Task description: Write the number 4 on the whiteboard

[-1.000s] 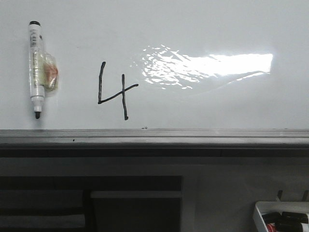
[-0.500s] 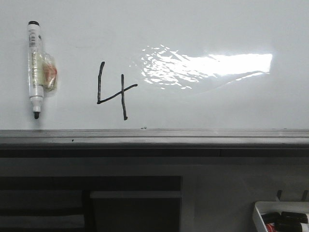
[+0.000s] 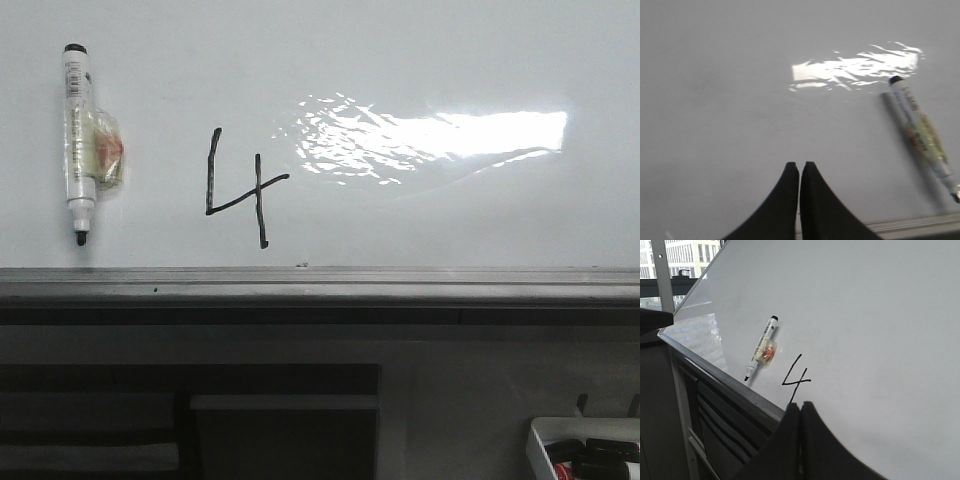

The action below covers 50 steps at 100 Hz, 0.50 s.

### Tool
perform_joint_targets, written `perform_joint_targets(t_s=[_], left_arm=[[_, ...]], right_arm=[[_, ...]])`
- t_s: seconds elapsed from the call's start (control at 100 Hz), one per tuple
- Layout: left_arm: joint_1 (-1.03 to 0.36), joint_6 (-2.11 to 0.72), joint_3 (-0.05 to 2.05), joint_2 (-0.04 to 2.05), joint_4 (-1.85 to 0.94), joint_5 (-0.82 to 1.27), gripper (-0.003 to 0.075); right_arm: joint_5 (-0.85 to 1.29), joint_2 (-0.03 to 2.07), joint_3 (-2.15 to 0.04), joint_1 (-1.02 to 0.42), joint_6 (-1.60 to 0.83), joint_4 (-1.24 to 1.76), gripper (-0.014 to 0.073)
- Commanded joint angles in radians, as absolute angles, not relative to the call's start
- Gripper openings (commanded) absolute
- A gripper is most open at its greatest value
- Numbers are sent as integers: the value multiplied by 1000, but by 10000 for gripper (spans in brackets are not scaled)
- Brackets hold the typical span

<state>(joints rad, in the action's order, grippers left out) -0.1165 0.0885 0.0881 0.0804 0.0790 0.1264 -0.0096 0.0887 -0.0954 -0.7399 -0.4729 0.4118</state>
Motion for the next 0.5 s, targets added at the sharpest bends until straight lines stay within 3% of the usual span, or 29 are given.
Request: perform_joint_targets(t_s=[0.0,0.15,0.36,0.49], left_arm=[[-37,82,67,38,-7,22,-20],[57,82,-17,-16,-16,11,-20],[60,82,-22,-34,-16,257,-20],[60,82,-22,-34,-18,268,-20]], right_arm=[[-85,98,-122,-735,-480,402,-61],[-85,98,-122,-735,-480,402,-61],[-85,98,-122,-735,-480,402,-61],[-85,98,-122,-735,-480,402,-61]])
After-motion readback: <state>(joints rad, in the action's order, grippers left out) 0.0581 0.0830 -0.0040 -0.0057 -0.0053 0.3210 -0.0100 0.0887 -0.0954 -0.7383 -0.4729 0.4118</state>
